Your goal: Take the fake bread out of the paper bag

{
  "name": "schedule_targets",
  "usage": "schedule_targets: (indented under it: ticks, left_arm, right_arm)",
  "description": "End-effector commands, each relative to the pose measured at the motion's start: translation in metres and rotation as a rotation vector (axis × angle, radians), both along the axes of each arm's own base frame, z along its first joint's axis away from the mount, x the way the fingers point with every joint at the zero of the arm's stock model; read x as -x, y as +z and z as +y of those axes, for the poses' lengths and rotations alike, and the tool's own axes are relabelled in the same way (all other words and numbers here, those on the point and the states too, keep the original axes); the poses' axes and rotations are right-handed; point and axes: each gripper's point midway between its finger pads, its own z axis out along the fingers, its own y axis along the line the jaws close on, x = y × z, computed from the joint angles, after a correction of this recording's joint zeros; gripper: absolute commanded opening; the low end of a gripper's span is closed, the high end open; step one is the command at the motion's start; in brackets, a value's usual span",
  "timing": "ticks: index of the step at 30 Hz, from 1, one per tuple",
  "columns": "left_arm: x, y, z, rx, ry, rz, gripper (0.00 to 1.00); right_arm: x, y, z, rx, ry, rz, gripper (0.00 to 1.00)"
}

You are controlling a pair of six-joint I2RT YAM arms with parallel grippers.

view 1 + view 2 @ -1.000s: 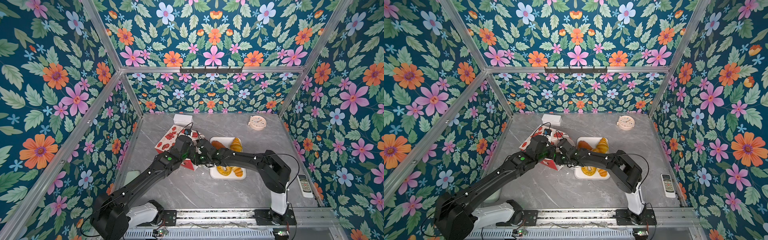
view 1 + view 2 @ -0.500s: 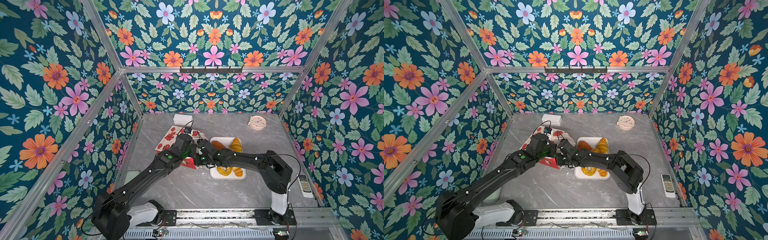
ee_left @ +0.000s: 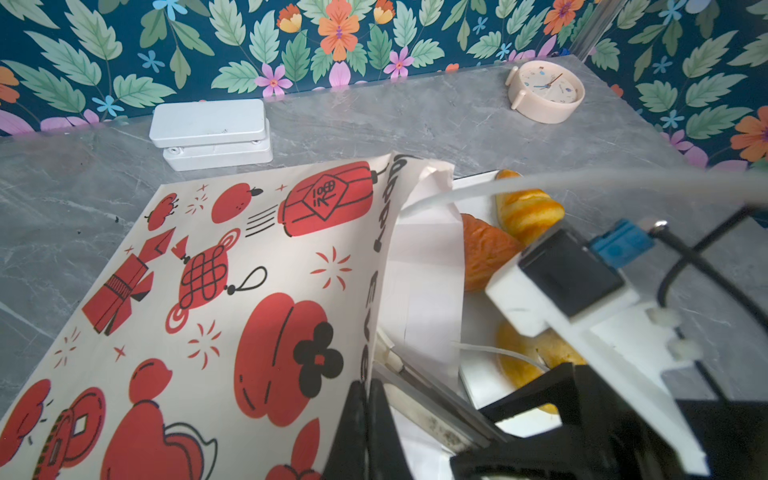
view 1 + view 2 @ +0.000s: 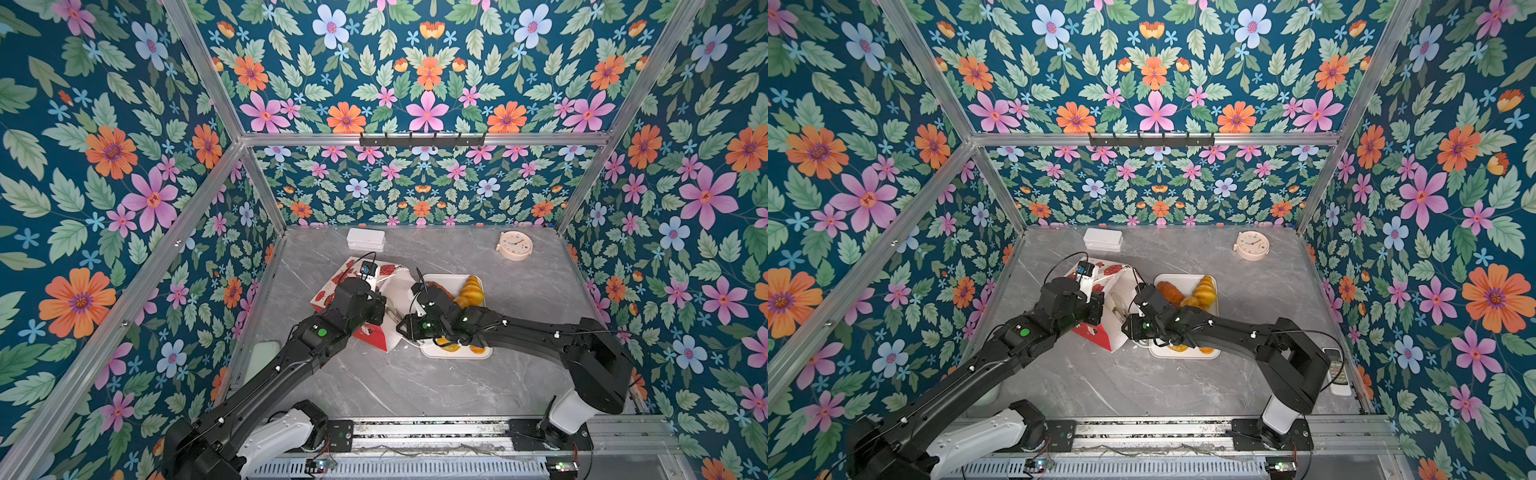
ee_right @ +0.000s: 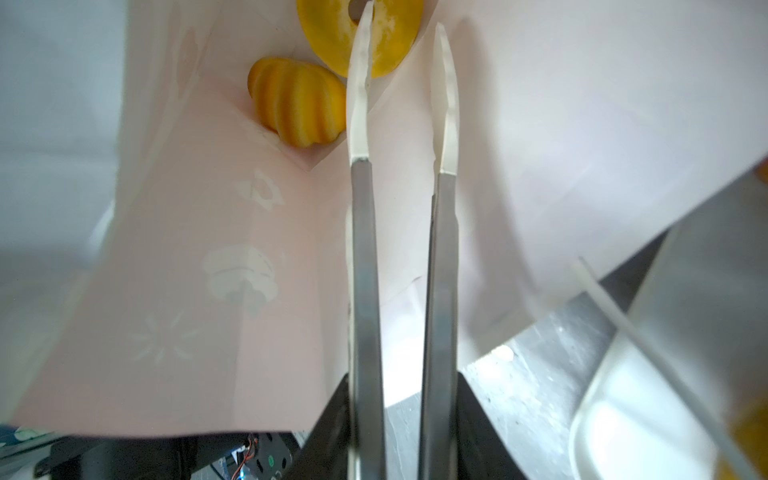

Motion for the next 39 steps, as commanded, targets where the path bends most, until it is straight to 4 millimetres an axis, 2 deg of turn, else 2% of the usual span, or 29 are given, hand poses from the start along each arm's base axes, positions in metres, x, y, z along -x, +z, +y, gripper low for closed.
schedule_targets:
  ticks: [1,8,10,12,20,27,33,39]
  left_arm:
    - [0.007,0.007,-0.002,0.016,-0.044,-0.031,0.00]
    - [0.017,0.012,-0.002,0.024,-0.090,-0.048,0.00]
    - [0.019,0.011,-0.003,0.030,-0.100,-0.047,0.00]
    - [0.018,0.010,-0.004,0.032,-0.101,-0.046,0.00]
    - [0.012,0.011,-0.006,0.036,-0.087,-0.062,0.00]
    - [0.011,0.011,-0.008,0.052,-0.091,-0.066,0.00]
    - [0.011,0.009,-0.010,0.059,-0.096,-0.064,0.00]
    - [0.010,0.010,-0.012,0.067,-0.099,-0.062,0.00]
  right_arm:
    - [0.004,0.011,0.006,-0.043,0.034,-0.012,0.35]
    - [0.005,0.016,0.012,-0.040,0.074,-0.012,0.36]
    - [0.005,0.017,0.019,-0.049,0.095,-0.008,0.36]
    - [0.005,0.009,0.026,-0.038,0.110,0.012,0.36]
    - [-0.002,0.010,0.052,-0.048,0.131,0.013,0.37]
    - [-0.009,-0.003,0.055,-0.006,0.108,0.014,0.37]
    - [-0.011,0.003,0.066,-0.065,0.125,0.000,0.37]
    - [-0.020,-0.004,0.075,-0.094,0.106,-0.003,0.37]
